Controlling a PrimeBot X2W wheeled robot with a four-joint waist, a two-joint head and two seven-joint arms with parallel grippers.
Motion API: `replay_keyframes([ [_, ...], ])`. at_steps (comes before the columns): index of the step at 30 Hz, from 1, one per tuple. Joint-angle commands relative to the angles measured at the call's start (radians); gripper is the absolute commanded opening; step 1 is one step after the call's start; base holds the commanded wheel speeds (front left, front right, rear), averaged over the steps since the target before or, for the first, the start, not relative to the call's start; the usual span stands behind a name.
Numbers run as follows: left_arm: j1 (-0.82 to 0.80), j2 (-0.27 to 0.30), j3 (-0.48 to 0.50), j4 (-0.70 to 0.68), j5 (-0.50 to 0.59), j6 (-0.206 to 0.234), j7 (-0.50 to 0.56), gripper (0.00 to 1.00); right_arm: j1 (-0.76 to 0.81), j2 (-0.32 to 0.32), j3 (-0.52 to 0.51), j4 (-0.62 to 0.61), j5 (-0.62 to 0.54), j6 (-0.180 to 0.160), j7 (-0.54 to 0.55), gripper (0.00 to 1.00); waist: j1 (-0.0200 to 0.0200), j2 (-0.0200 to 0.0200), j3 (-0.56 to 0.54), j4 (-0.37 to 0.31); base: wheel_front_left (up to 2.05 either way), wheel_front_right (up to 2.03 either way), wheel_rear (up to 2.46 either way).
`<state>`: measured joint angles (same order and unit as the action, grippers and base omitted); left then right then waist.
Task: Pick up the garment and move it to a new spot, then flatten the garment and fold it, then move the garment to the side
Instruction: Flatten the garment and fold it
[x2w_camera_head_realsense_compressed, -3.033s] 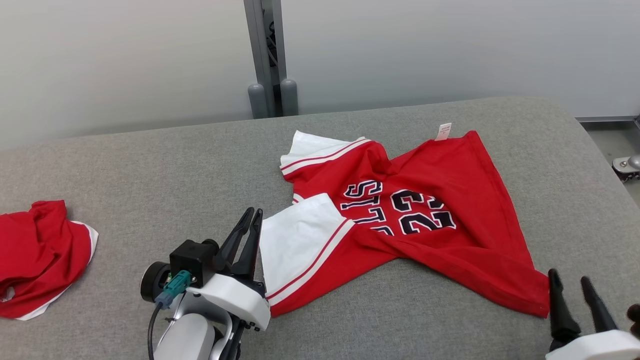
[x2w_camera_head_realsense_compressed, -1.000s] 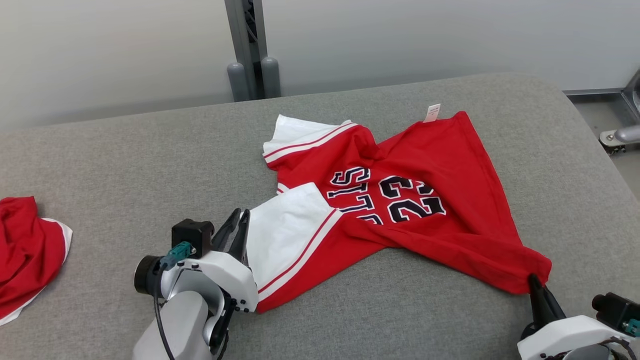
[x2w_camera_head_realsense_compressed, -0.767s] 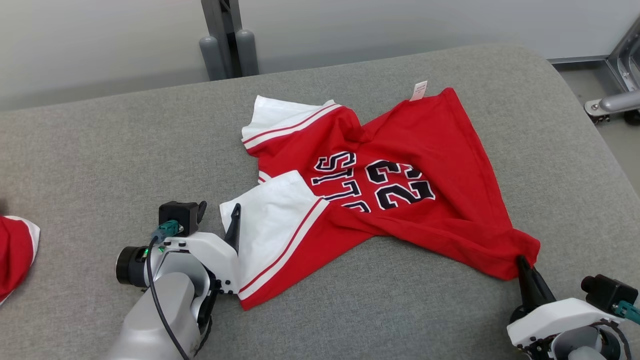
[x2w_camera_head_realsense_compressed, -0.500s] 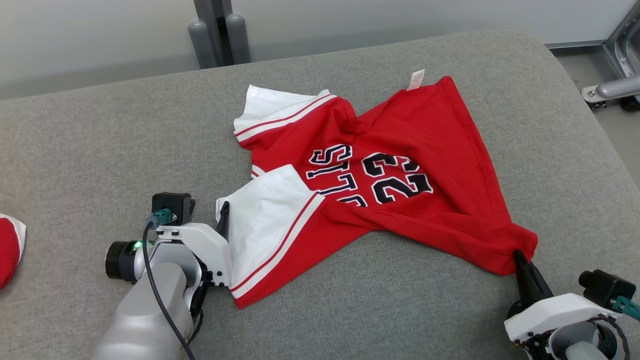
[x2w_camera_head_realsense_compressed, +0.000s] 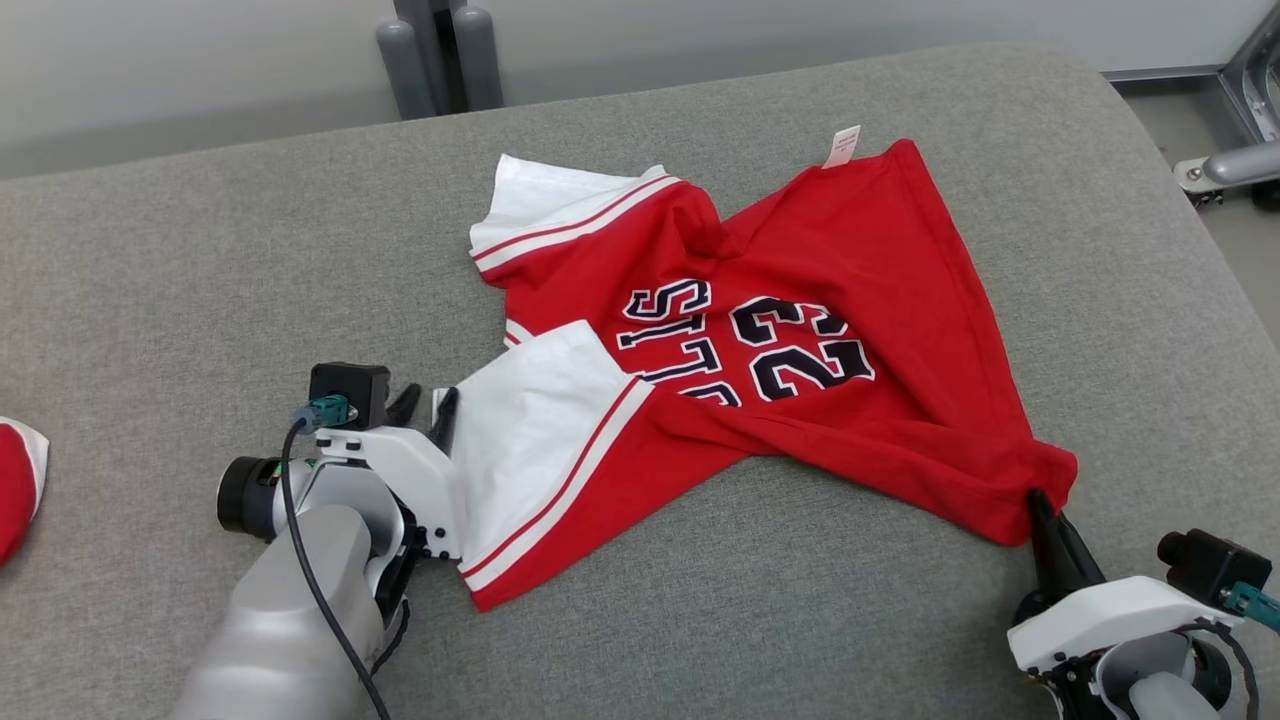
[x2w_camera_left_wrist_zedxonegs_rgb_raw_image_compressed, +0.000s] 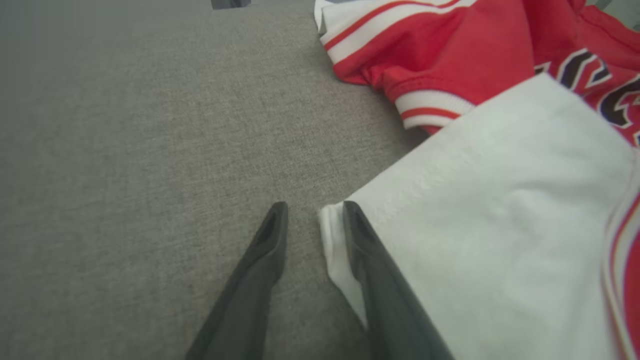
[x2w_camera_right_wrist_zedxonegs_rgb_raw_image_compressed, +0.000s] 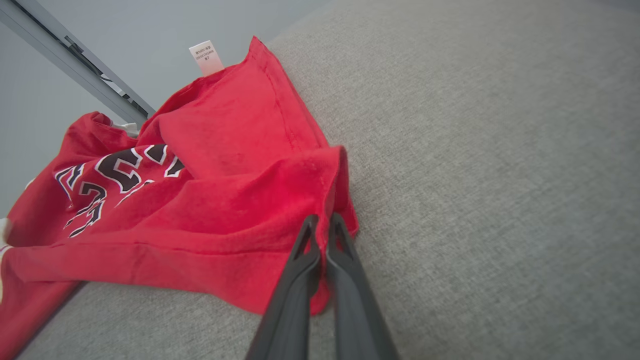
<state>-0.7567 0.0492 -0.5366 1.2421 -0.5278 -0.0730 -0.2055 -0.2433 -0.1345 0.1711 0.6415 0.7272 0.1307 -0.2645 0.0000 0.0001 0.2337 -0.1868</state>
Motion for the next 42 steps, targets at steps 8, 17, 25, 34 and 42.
replay_keyframes([
  [8, 0.008, 0.003, -0.028, -0.023, -0.050, -0.010, -0.030, 0.00, 0.000, -0.011, -0.013, 0.004, -0.007, 0.000, 0.000, 0.00, 0.0000, -0.0001, -0.025, 0.025, 0.00, 0.00, 0.00],
  [17, 0.058, 0.022, 0.026, -0.216, -0.024, 0.021, -0.059, 0.00, -0.006, -0.042, -0.049, -0.044, -0.044, 0.000, 0.000, 0.00, 0.0000, -0.0001, -0.104, 0.073, 0.00, 0.00, 0.00],
  [25, 0.176, 0.050, 0.154, -0.549, 0.103, 0.040, -0.060, 0.00, -0.064, -0.103, -0.047, -0.072, -0.087, 0.000, 0.000, 0.00, 0.0000, -0.0001, -0.192, 0.116, 0.00, 0.00, 0.00],
  [34, 0.234, 0.038, 0.285, -0.819, 0.239, 0.022, -0.060, 0.00, -0.166, -0.174, -0.022, -0.122, -0.104, 0.000, 0.000, 0.00, 0.0000, -0.0001, -0.242, 0.139, 0.00, 0.00, 0.00],
  [42, 0.265, 0.019, 0.376, -0.928, 0.312, 0.005, -0.059, 0.00, -0.269, -0.203, 0.003, -0.154, -0.115, 0.000, 0.009, 0.00, 0.0000, -0.0001, -0.270, 0.135, 0.00, 0.00, 0.00],
])
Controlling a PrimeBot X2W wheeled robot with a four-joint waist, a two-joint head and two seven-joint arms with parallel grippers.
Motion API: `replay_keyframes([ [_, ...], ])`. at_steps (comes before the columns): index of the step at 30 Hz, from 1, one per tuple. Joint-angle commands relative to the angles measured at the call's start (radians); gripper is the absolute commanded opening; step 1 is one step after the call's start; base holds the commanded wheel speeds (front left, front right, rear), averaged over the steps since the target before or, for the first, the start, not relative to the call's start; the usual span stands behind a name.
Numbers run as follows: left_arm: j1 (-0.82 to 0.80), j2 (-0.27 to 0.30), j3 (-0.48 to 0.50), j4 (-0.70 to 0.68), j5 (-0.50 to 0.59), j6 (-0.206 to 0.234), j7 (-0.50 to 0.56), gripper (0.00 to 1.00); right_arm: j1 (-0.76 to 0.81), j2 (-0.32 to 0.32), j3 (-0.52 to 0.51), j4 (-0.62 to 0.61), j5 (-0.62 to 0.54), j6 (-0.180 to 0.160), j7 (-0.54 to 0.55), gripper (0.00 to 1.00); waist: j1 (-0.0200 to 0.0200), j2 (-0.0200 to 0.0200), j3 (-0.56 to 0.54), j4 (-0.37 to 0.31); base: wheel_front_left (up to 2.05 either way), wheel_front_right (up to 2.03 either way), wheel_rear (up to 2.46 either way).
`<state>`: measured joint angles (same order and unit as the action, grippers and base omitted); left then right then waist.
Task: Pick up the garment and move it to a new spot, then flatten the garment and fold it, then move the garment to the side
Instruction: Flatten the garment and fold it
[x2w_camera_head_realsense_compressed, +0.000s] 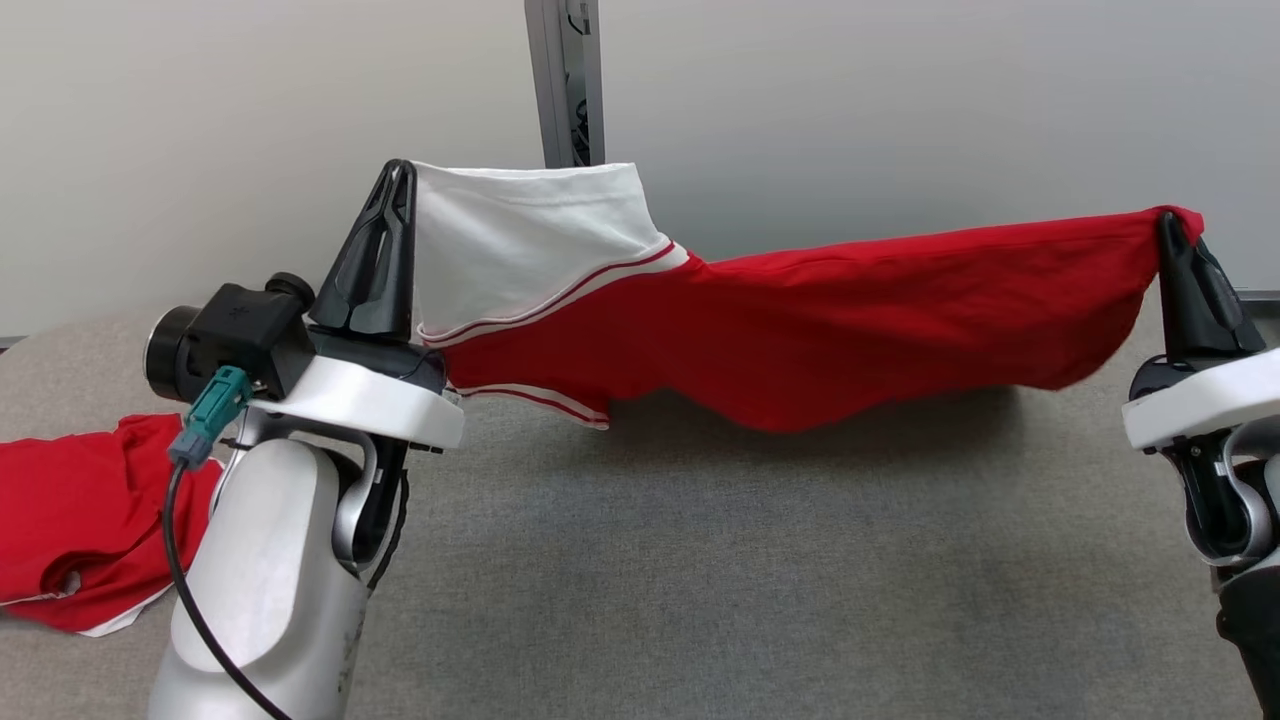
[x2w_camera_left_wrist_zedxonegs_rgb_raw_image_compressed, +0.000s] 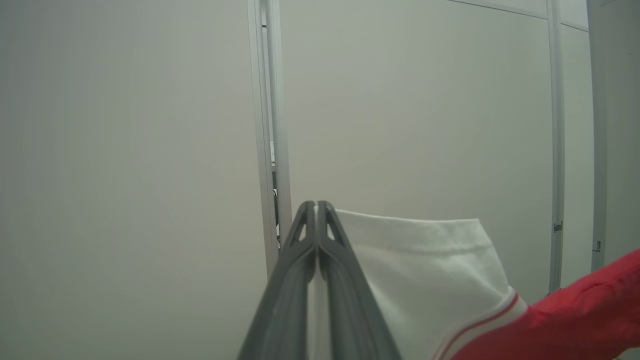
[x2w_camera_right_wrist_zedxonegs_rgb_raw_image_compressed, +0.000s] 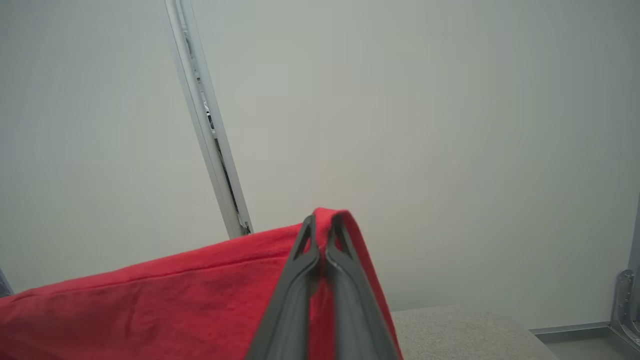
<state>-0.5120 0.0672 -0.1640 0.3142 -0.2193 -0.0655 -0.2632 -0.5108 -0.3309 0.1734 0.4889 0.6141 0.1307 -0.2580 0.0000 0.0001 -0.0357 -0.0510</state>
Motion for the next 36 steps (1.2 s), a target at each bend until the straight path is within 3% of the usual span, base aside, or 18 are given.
replay_keyframes([
  [1, 0.022, -0.001, 0.017, 0.007, 0.015, -0.010, -0.001, 0.00, -0.020, -0.008, 0.018, 0.005, -0.016, 0.000, 0.022, 0.00, 0.0000, -0.0001, 0.000, -0.002, 0.00, 0.00, 0.00],
  [10, -0.091, 0.013, 0.045, 0.067, 0.052, -0.040, -0.001, 0.00, -0.167, -0.039, 0.052, 0.038, -0.055, 0.000, 0.091, 0.00, 0.0000, -0.0001, 0.100, -0.002, 0.00, 0.00, 0.00],
  [19, -0.488, 0.062, 0.026, 0.243, 0.045, -0.062, -0.001, 0.00, -0.517, -0.060, 0.087, 0.091, -0.009, 0.000, 0.141, 0.00, 0.0000, -0.0001, 0.373, 0.000, 0.00, 0.00, 0.00],
  [22, -0.633, 0.071, 0.036, 0.296, 0.048, -0.060, -0.001, 0.00, -0.660, -0.030, 0.084, 0.160, 0.024, 0.000, 0.135, 0.00, 0.0000, -0.0001, 0.452, -0.005, 0.00, 0.00, 0.00],
  [24, -0.776, 0.061, 0.050, 0.308, 0.068, -0.032, -0.001, 0.00, -0.823, -0.032, 0.112, 0.238, -0.007, 0.000, 0.099, 0.00, 0.0000, -0.0001, 0.521, -0.004, 0.00, 0.00, 0.00],
  [30, -0.974, 0.027, 0.107, 0.225, 0.106, 0.054, -0.001, 0.00, -1.102, 0.018, 0.060, 0.372, -0.057, 0.000, -0.006, 0.00, 0.0000, -0.0001, 0.608, -0.006, 0.00, 0.00, 0.00],
  [33, -1.016, 0.017, 0.123, 0.161, 0.124, 0.079, -0.001, 0.00, -1.153, 0.025, -0.009, 0.332, -0.093, 0.000, -0.009, 0.00, 0.0000, -0.0001, 0.631, -0.006, 0.00, 0.00, 0.00],
  [36, -1.037, 0.004, 0.138, 0.055, 0.153, 0.109, -0.001, 0.00, -1.130, 0.071, -0.114, 0.223, -0.151, 0.000, -0.008, 0.00, 0.0000, -0.0001, 0.655, -0.006, 0.00, 0.00, 0.00],
])
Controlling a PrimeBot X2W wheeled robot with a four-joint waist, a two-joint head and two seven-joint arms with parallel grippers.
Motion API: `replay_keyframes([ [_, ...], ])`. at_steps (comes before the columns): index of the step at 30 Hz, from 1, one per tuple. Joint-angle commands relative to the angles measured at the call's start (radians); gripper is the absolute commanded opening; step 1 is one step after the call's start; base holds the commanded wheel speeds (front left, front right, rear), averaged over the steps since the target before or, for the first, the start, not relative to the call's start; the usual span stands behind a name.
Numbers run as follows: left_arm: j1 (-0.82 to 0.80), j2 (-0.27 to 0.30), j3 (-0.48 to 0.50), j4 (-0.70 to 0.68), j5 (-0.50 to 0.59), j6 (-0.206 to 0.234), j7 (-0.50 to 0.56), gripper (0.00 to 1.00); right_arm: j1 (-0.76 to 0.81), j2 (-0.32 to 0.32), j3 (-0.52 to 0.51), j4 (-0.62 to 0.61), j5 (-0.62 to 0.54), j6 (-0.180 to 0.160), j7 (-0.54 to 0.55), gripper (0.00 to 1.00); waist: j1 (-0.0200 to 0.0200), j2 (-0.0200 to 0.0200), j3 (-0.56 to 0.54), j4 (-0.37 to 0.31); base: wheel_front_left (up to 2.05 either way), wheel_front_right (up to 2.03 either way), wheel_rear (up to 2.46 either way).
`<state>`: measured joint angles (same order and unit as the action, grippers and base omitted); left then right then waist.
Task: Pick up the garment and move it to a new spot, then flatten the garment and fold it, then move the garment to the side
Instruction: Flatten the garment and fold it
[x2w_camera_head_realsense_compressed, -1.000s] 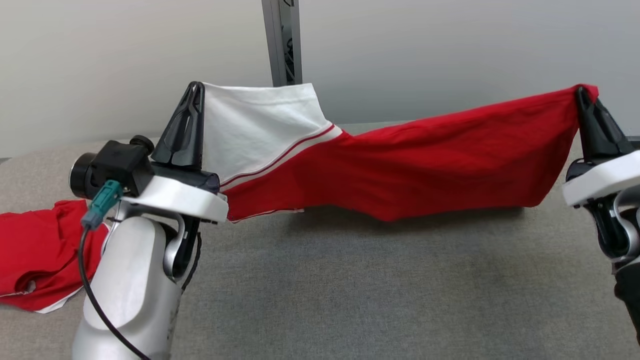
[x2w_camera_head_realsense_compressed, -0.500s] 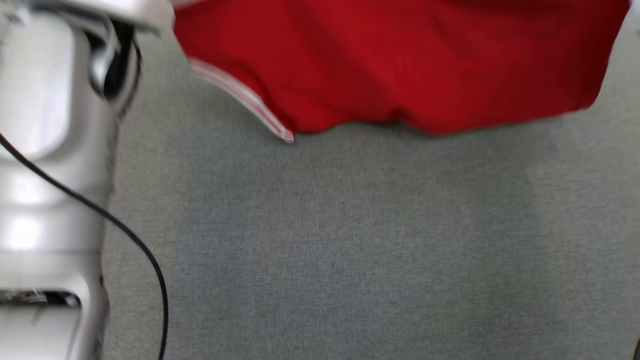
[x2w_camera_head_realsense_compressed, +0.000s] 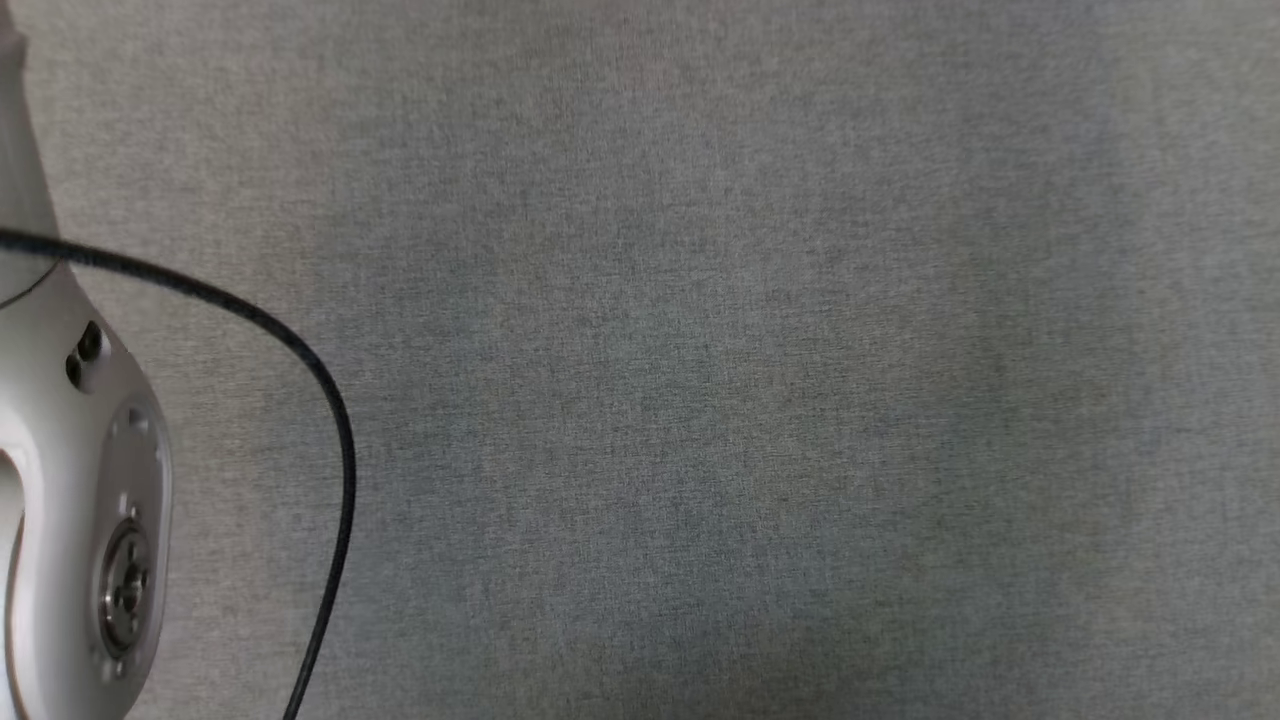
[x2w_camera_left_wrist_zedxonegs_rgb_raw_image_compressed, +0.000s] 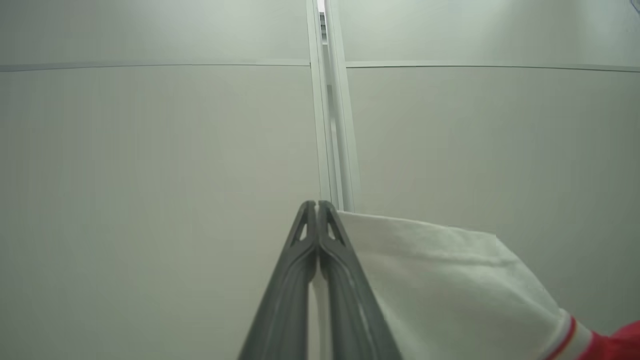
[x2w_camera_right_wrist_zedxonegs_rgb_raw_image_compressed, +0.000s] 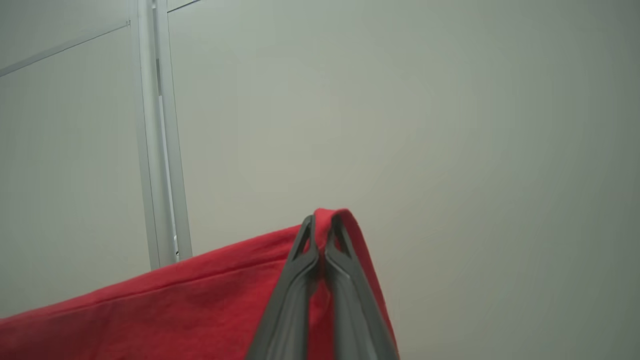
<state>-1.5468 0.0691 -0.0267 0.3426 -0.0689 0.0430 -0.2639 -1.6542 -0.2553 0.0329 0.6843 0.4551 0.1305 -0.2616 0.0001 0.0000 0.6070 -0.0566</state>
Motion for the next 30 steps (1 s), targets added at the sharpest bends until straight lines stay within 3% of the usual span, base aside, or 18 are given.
replay_keyframes([
  [1, -0.008, -0.002, 0.004, -0.016, 0.006, 0.008, 0.000, 0.00, 0.030, 0.012, -0.007, -0.012, -0.007, 0.000, -0.005, 0.00, -0.0001, 0.0000, 0.019, -0.002, 0.00, 0.00, 0.00],
  [4, 0.024, -0.008, -0.006, -0.104, 0.021, 0.005, 0.000, 0.00, 0.100, 0.057, -0.082, -0.070, -0.030, 0.000, -0.005, 0.00, -0.0001, 0.0000, 0.034, -0.003, 0.00, 0.00, 0.00],
  [11, 0.165, -0.015, -0.053, -0.077, 0.008, -0.054, 0.000, 0.00, 0.271, 0.080, -0.058, -0.033, -0.018, 0.000, -0.005, 0.00, -0.0001, 0.0000, 0.033, 0.003, 0.00, 0.00, 0.00],
  [23, 0.456, -0.016, -0.070, 0.067, 0.015, -0.111, 0.000, 0.00, 0.586, 0.009, 0.068, 0.076, 0.090, 0.000, -0.005, 0.00, -0.0001, 0.0000, -0.097, 0.023, 0.00, 0.00, 0.00],
  [30, 0.618, -0.017, -0.091, 0.112, 0.013, -0.129, 0.000, 0.00, 0.760, -0.032, 0.163, 0.065, 0.189, 0.000, -0.005, 0.00, -0.0001, 0.0000, -0.200, 0.050, 0.00, 0.00, 0.00],
])
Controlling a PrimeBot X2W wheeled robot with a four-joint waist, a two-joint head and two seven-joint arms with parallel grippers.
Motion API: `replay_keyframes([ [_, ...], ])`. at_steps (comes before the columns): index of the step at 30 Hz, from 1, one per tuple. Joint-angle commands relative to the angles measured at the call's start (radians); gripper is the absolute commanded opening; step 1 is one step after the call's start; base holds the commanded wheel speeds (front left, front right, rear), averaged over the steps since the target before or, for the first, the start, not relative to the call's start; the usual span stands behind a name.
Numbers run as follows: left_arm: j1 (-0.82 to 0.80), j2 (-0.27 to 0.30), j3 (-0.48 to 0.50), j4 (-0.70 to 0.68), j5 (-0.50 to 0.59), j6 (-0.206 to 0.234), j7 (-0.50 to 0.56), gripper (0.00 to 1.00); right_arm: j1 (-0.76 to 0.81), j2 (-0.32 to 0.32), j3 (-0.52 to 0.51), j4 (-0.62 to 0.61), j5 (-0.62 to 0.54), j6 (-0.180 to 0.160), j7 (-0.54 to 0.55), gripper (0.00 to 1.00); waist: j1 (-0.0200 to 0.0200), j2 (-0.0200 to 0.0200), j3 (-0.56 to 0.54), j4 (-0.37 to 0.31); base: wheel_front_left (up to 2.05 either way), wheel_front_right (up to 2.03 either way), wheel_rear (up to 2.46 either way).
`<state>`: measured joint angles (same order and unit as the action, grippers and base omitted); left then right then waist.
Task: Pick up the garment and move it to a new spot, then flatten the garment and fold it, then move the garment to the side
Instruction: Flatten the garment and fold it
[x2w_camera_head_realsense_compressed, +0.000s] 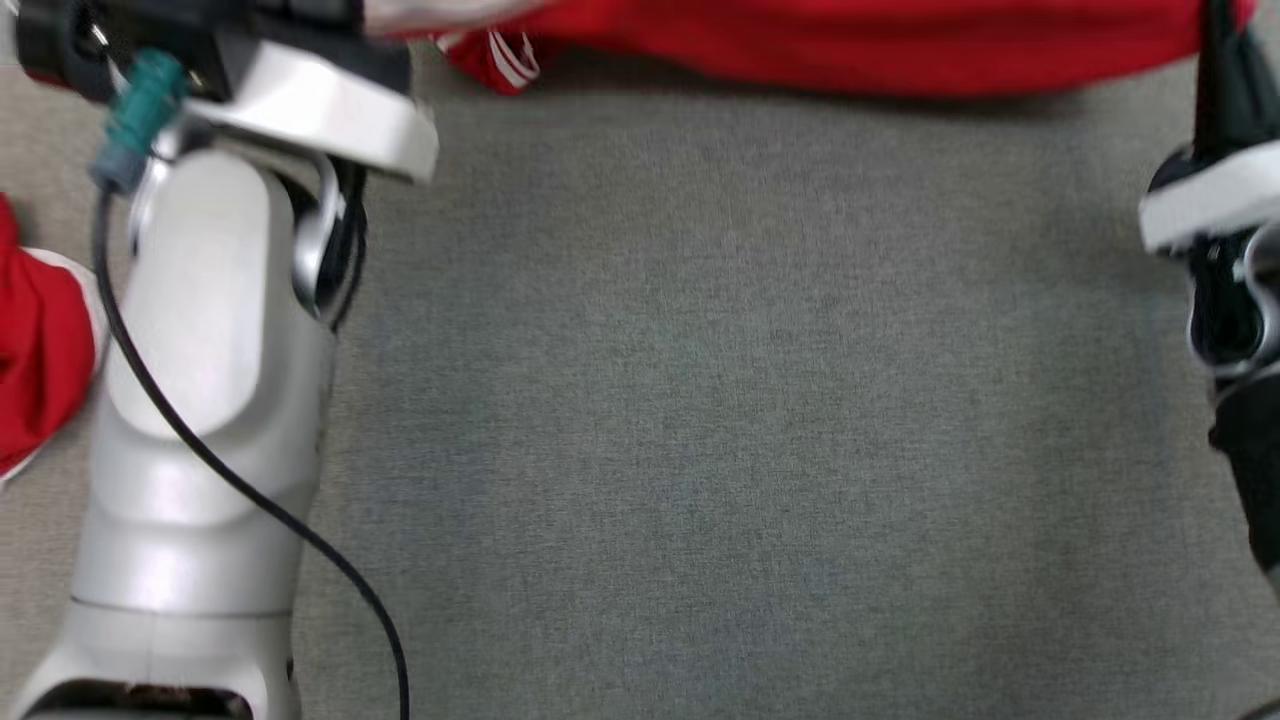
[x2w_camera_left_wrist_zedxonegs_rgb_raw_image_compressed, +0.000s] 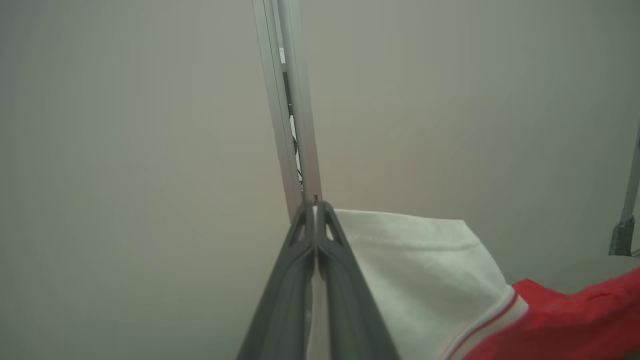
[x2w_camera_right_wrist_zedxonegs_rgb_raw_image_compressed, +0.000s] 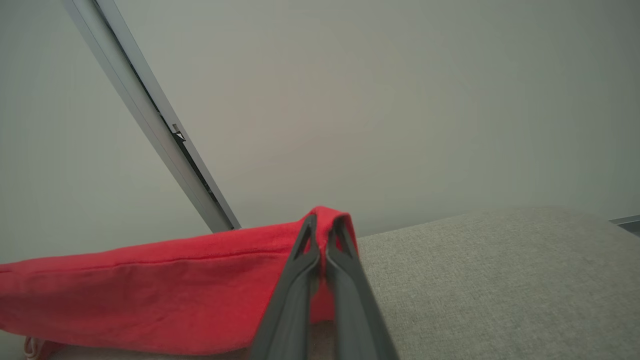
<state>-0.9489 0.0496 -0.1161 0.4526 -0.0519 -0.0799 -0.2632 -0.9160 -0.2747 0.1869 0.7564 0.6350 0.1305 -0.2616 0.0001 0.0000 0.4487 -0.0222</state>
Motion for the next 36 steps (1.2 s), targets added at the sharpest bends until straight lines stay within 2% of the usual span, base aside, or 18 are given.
replay_keyframes([
  [1, 0.046, 0.003, -0.005, 0.008, -0.008, -0.007, -0.001, 0.00, 0.045, -0.017, 0.019, -0.007, 0.017, 0.000, -0.006, 0.00, -0.0001, 0.0000, -0.058, 0.017, 0.00, 0.00, 0.00],
  [5, 0.142, 0.003, -0.044, 0.028, 0.011, -0.024, -0.001, 0.00, 0.136, -0.036, 0.087, -0.015, 0.023, 0.000, -0.006, 0.00, -0.0001, 0.0000, -0.124, 0.028, 0.00, 0.00, 0.00],
  [12, 0.278, 0.038, -0.132, 0.072, 0.038, -0.044, -0.001, 0.00, 0.256, -0.042, 0.122, 0.015, 0.055, 0.000, -0.005, 0.00, -0.0001, 0.0000, -0.224, 0.044, 0.00, 0.00, 0.00],
  [24, 0.458, 0.137, -0.403, 0.155, 0.027, -0.050, -0.001, 0.00, 0.414, -0.070, 0.215, 0.111, 0.136, 0.000, -0.006, 0.00, -0.0001, 0.0000, -0.359, 0.072, 0.00, 0.00, 0.00],
  [32, 0.514, 0.199, -0.566, 0.207, 0.000, -0.051, -0.001, 0.00, 0.441, -0.109, 0.347, 0.159, 0.198, 0.000, -0.006, 0.00, -0.0001, 0.0000, -0.408, 0.071, 0.00, 0.00, 0.00],
  [36, 0.546, 0.227, -0.609, 0.226, -0.037, -0.051, -0.001, 0.00, 0.444, -0.127, 0.433, 0.163, 0.243, 0.000, -0.002, 0.00, -0.0001, 0.0000, -0.430, 0.061, 0.00, 0.00, 0.00],
])
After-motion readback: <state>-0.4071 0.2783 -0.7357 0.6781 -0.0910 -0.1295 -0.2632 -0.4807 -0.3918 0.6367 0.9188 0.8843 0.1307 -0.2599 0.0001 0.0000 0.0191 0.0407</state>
